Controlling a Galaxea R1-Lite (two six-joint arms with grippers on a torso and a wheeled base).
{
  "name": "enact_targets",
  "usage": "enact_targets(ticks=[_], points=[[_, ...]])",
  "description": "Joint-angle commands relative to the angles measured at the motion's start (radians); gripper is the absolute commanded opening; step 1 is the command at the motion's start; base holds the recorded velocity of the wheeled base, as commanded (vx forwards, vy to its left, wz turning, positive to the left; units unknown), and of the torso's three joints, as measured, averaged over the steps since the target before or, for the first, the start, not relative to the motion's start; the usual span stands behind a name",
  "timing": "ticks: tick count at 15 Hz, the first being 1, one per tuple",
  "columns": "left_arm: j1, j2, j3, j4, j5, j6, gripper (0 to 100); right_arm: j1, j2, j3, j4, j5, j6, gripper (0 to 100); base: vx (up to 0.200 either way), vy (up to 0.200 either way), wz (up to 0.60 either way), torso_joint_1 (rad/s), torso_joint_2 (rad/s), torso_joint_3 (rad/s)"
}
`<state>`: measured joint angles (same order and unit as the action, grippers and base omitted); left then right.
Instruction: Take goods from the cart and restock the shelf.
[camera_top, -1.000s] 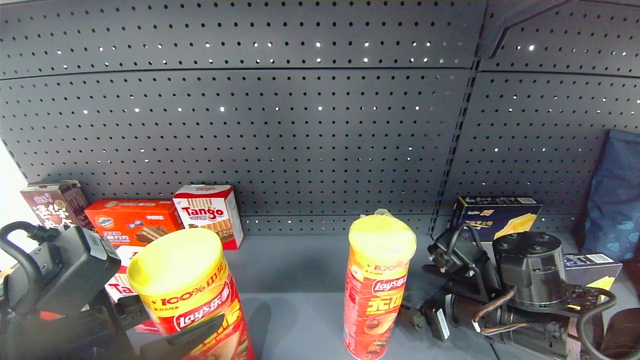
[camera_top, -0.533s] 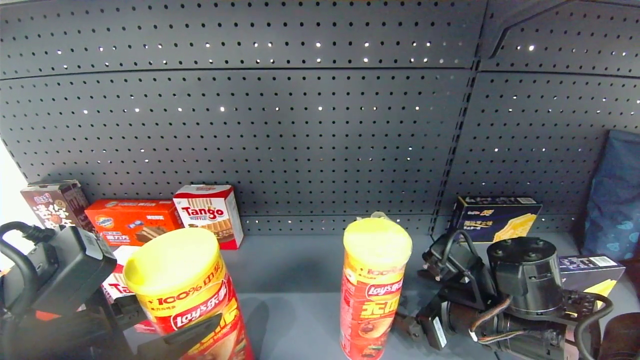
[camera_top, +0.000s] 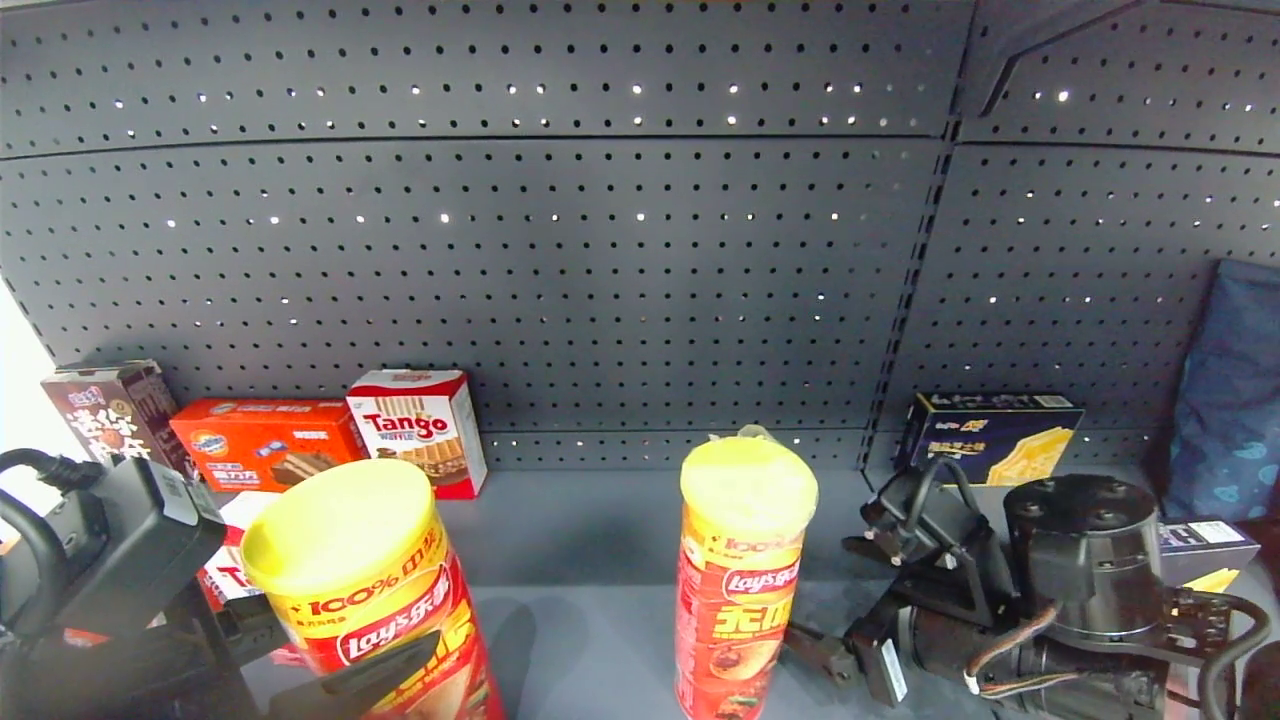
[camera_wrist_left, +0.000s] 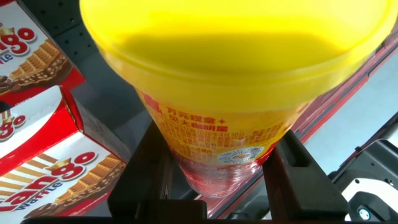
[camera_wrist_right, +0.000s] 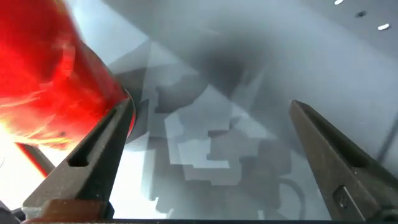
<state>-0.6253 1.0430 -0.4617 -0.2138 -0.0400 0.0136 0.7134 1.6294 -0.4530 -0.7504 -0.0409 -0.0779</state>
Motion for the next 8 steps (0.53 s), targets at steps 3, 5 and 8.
enact_targets(ticks=[3, 5, 8], points=[[-0.001, -0.001, 0.002, -0.001, 0.0, 0.0, 0, -0.032, -0.187, 0.008, 0.0, -0.051, 0.0, 100, 0.0, 0.0, 0.0, 0.0, 0.0, 0.0], [0.001, 0.0, -0.003, -0.002, 0.002, 0.0, 0, -0.066, -0.255, -0.01, 0.002, -0.063, -0.002, 100, 0.0, 0.0, 0.0, 0.0, 0.0, 0.0], [0.001, 0.0, -0.006, -0.004, 0.0, 0.0, 0, -0.218, -0.441, 0.036, 0.033, -0.139, -0.002, 100, 0.0, 0.0, 0.0, 0.0, 0.0, 0.0]])
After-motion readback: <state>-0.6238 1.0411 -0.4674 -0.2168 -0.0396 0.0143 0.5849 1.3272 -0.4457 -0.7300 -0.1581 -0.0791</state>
